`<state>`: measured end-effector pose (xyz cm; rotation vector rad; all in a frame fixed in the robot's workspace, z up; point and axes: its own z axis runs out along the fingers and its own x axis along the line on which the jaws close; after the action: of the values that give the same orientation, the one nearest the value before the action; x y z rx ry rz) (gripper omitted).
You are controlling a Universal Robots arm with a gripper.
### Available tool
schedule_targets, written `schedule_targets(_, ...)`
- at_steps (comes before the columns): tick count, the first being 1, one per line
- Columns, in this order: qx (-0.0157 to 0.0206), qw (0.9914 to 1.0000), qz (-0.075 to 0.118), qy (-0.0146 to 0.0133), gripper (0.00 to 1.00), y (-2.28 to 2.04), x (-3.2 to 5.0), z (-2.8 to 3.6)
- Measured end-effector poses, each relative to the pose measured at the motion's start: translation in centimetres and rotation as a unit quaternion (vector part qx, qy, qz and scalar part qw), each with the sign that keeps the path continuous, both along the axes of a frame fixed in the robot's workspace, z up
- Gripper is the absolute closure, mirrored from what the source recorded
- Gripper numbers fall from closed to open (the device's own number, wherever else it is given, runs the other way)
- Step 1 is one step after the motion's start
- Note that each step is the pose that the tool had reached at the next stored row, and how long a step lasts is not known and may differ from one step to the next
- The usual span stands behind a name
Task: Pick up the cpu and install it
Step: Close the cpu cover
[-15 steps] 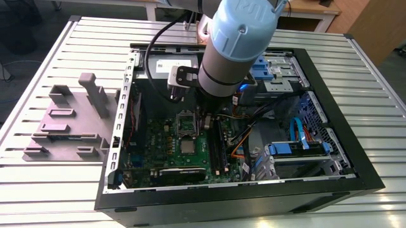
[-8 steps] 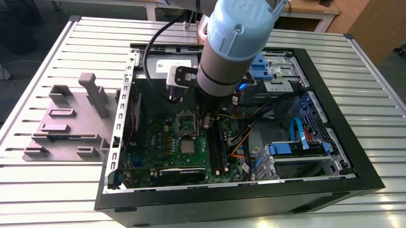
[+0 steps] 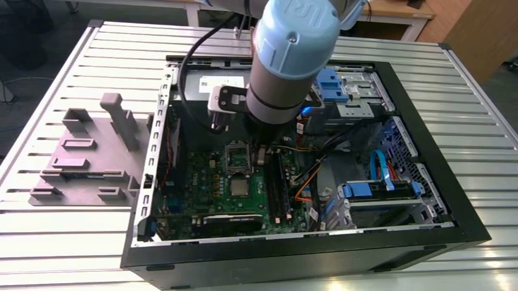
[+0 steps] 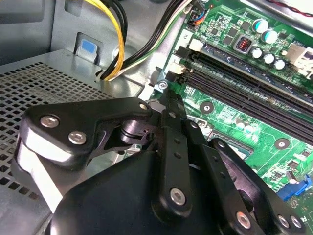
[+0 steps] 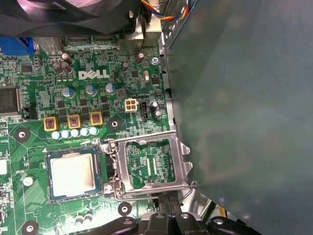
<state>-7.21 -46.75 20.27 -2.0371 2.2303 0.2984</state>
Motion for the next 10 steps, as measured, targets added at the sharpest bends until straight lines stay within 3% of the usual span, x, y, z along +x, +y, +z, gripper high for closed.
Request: schedule_targets(10, 0.0006, 1.00000, 0.000, -0.0016, 0.89, -0.11, -0.23, 0.21)
